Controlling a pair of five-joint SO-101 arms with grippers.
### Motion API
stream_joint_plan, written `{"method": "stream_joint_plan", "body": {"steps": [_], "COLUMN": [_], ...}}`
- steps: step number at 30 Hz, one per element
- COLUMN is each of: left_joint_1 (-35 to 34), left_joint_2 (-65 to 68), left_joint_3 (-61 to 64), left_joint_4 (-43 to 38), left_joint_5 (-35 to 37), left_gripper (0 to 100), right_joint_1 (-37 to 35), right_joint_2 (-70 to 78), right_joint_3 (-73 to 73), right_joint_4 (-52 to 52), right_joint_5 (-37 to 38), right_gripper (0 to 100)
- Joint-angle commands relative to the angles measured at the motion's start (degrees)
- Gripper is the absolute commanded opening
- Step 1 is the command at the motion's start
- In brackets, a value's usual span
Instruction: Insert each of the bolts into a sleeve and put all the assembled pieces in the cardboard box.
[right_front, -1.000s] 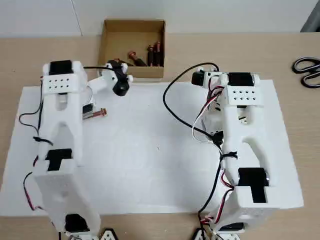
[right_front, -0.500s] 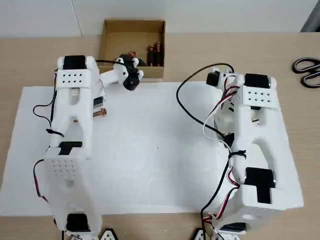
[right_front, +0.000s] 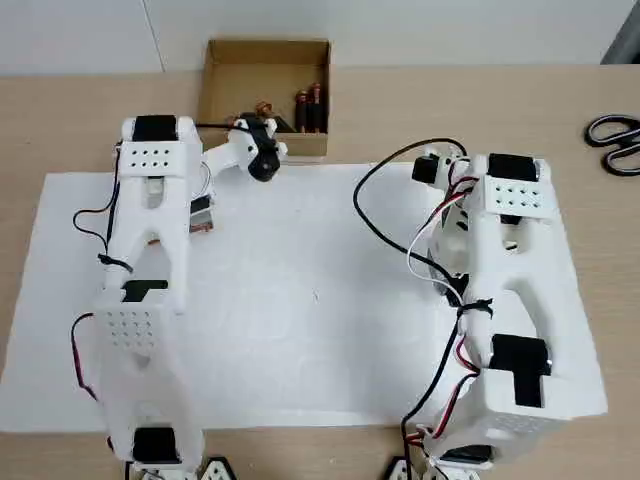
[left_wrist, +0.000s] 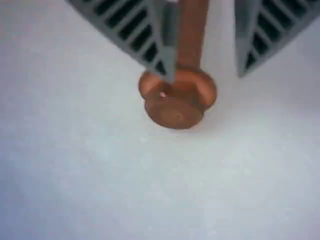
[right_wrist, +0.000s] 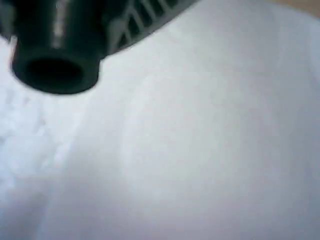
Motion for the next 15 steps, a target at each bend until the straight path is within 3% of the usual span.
{"method": "stream_joint_plan", "body": {"steps": [1,8,15], "left_joint_1": [0.2,-0.7,-2.3], "left_joint_2": [-0.8,-0.5,-0.9], "left_joint_3": [-2.2,-1.6,-0.1], "left_joint_4": [-1.6,-4.2,-0.3], "left_joint_5": [0.7,-0.3,-1.8], "left_gripper": [10,10,10], "right_joint_1": [0.3,0.3,0.3], "right_joint_2": [-3.2,-2.9,-2.9], "right_joint_3": [-0.4,-0.4,-0.2], "right_joint_4": [-0.5,-0.5,-1.5], "right_joint_5": [0.6,0.5,0.4], "right_gripper": [0.5,0.5,0.5]}}
